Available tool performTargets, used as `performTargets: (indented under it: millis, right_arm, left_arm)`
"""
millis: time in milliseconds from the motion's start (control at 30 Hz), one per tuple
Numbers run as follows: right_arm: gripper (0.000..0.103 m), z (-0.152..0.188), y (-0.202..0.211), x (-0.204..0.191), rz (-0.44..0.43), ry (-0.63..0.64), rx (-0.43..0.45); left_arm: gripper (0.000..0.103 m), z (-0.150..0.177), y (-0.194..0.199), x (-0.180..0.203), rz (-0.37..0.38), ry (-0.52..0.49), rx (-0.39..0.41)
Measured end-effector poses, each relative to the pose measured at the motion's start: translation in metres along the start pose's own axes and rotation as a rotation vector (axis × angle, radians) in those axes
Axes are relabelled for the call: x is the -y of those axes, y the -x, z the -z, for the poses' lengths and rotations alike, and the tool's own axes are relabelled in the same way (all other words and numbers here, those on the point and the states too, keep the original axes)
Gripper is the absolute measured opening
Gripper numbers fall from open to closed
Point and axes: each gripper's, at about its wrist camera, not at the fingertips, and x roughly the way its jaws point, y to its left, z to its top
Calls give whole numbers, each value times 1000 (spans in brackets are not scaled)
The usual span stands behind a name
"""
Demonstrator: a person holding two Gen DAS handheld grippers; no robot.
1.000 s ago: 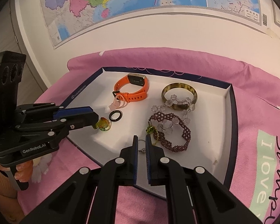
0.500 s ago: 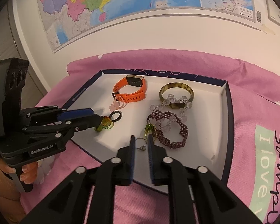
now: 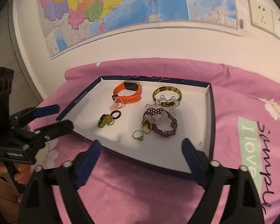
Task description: Organize jewelry
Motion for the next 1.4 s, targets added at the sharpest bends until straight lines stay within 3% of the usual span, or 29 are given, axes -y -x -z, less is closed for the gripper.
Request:
performTargets:
  millis: [133, 467, 1400]
  right_arm:
    - [96, 6, 10, -11, 33, 27, 18]
    - [96, 22, 22, -26, 38, 22, 8]
    - [96, 34, 25, -40, 28, 11, -8]
  left_arm:
    - [98, 9, 12, 1, -30, 3, 8]
    - [98, 30, 30, 1, -69, 42, 6]
    - [98, 42, 40, 4, -126, 49, 6]
